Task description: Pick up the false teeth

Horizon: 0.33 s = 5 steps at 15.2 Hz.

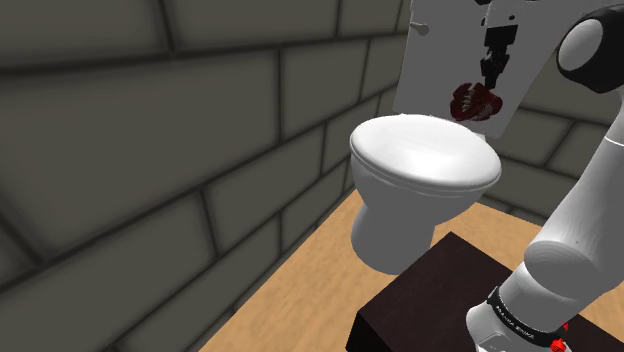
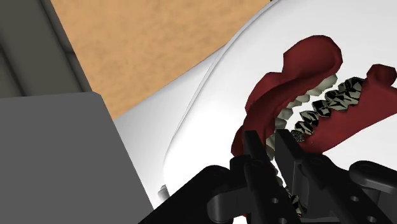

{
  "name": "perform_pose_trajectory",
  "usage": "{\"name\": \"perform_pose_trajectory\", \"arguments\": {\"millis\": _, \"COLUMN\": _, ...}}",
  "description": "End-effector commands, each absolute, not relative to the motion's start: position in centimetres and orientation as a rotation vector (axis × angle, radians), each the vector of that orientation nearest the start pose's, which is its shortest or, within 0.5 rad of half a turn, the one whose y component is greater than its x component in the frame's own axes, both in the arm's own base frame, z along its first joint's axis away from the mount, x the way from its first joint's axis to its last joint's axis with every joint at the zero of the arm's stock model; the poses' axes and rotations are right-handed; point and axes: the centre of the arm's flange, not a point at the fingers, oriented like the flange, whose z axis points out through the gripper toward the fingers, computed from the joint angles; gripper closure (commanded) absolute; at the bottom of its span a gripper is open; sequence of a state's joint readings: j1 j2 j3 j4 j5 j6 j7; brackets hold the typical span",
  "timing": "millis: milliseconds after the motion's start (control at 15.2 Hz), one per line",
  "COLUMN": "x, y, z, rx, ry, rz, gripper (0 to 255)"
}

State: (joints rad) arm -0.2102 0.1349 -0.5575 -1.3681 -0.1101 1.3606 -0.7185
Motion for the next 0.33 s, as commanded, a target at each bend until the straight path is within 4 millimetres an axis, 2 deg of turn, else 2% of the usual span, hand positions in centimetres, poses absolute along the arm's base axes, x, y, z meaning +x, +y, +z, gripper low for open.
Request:
{"name": "perform_pose_trajectory", "arguments": {"millis": 0, "x": 41.5, "y": -38.6, "z": 64.9, "rx": -3.173, "ry": 0.105, "rz": 0.336, "gripper": 255}}
{"name": "perform_pose_trajectory", "arguments": {"millis": 132, "x": 41.5, "y": -38.6, "z": 65.9, "rx": -3.173, "ry": 0.105, "rz": 0.336, "gripper": 255}}
{"name": "perform_pose_trajectory", "arguments": {"millis": 264, "x": 41.5, "y": -38.6, "z": 66.0, "rx": -3.173, "ry": 0.104, "rz": 0.336, "gripper": 255}}
